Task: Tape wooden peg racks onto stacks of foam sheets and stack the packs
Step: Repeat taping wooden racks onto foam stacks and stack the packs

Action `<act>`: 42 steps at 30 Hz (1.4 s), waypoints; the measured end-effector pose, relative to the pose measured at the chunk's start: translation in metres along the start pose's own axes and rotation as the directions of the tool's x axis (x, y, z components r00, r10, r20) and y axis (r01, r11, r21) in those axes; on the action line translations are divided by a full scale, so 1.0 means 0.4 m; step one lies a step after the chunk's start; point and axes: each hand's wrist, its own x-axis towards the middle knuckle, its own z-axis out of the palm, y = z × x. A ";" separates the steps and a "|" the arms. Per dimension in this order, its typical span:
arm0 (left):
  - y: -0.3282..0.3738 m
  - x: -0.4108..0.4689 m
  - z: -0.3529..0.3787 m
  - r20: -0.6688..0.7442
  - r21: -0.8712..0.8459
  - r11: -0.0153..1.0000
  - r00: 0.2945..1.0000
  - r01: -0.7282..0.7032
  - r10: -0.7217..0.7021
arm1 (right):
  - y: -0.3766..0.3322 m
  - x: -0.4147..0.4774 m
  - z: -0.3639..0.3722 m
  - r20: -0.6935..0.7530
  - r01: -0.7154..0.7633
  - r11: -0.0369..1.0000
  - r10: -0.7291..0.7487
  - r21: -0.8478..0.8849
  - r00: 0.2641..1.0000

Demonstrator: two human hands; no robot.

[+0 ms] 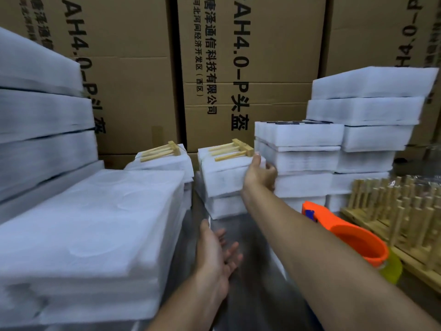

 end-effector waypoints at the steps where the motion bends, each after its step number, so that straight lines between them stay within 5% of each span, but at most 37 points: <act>1: -0.002 0.002 -0.001 -0.001 0.006 1.000 1.000 -0.002 0.002 | 0.012 -0.024 0.006 -0.065 -0.030 0.998 0.027 -0.056 0.998; 3: -0.004 0.004 -0.002 0.009 0.013 1.000 1.000 -0.013 0.013 | 0.045 -0.070 0.013 -0.089 -0.186 0.981 0.181 -0.051 0.979; 5: -0.004 0.000 -0.001 0.034 0.023 1.000 0.999 -0.018 0.017 | 0.089 -0.099 0.010 0.053 -0.324 0.946 0.323 0.006 0.945; 11: -0.013 -0.008 -0.003 0.049 0.066 0.998 0.999 -0.008 0.005 | 0.139 -0.128 -0.005 0.422 -0.166 0.969 0.231 -0.186 0.877; 19: -0.002 -0.035 0.016 0.220 0.120 0.985 0.964 0.124 -0.148 | 0.145 -0.063 -0.038 0.530 -0.290 0.948 0.316 -0.133 0.787; 23: -0.009 -0.021 0.007 0.259 0.189 0.977 0.954 0.101 -0.149 | 0.183 -0.051 -0.067 0.487 0.040 0.951 0.120 -0.306 0.865; 26: -0.008 -0.016 0.001 0.277 0.155 0.982 0.949 0.109 -0.149 | 0.176 -0.060 -0.071 0.549 0.398 0.756 -0.061 -0.520 0.833; 29: -0.010 -0.010 0.001 0.282 0.190 0.981 0.954 0.051 -0.104 | 0.118 -0.073 -0.065 0.648 0.729 0.421 -0.344 -0.540 0.679; 32: -0.010 -0.003 0.002 0.250 0.218 0.975 0.963 0.043 -0.098 | 0.016 -0.058 -0.074 0.629 0.854 0.116 -0.627 -0.507 0.459; 35: -0.011 0.000 -0.002 0.221 0.214 0.975 0.970 0.053 -0.101 | -0.087 0.003 -0.102 0.601 0.831 -0.116 -0.745 -0.543 0.289; 37: -0.014 -0.001 -0.003 0.221 0.215 0.976 0.971 0.046 -0.095 | -0.146 0.057 -0.125 0.543 0.750 -0.116 -0.762 -0.651 0.352; 42: -0.014 -0.002 0.000 0.212 0.191 0.981 0.974 0.039 -0.080 | -0.238 0.168 -0.187 0.473 0.571 -0.012 -0.574 -0.821 0.668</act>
